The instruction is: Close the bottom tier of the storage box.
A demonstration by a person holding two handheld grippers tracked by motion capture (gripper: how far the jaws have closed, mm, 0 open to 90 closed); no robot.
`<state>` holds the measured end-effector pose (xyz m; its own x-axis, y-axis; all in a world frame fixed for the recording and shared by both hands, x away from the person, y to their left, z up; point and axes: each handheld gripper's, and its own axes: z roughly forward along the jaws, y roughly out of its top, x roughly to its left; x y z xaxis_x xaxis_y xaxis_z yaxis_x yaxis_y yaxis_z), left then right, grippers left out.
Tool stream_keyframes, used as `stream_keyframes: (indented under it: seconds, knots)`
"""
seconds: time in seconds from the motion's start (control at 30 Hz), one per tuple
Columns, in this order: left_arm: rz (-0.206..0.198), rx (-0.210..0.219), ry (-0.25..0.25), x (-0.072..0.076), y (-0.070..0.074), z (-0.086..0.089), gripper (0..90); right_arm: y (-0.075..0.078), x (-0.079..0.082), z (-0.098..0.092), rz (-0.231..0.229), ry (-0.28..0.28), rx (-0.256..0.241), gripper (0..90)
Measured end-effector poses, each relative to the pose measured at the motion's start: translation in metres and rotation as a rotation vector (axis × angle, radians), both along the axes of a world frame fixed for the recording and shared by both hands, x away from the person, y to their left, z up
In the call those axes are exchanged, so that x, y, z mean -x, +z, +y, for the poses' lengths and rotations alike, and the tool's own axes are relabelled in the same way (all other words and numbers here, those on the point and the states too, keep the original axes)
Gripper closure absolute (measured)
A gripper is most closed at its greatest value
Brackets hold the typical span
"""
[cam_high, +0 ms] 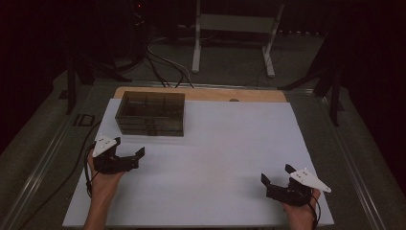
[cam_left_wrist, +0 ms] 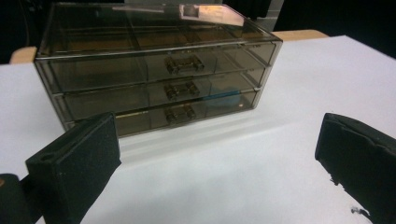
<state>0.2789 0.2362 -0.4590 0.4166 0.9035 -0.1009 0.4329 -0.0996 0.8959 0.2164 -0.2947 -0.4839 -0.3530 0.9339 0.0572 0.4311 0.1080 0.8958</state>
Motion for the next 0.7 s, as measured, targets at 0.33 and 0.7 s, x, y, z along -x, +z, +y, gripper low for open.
stream_keyframes:
  seconds: [0.33, 0.7]
  knots:
    - [-0.056, -0.013, -0.032, 0.028, -0.008, 0.004, 1.6, 0.000, 0.001, 0.000, 0.000, 0.001, -0.003, 3.1]
    - [-0.096, -0.015, -0.061, 0.049, -0.013, 0.008, 1.6, 0.001, 0.002, 0.001, -0.011, 0.011, -0.004, 3.1]
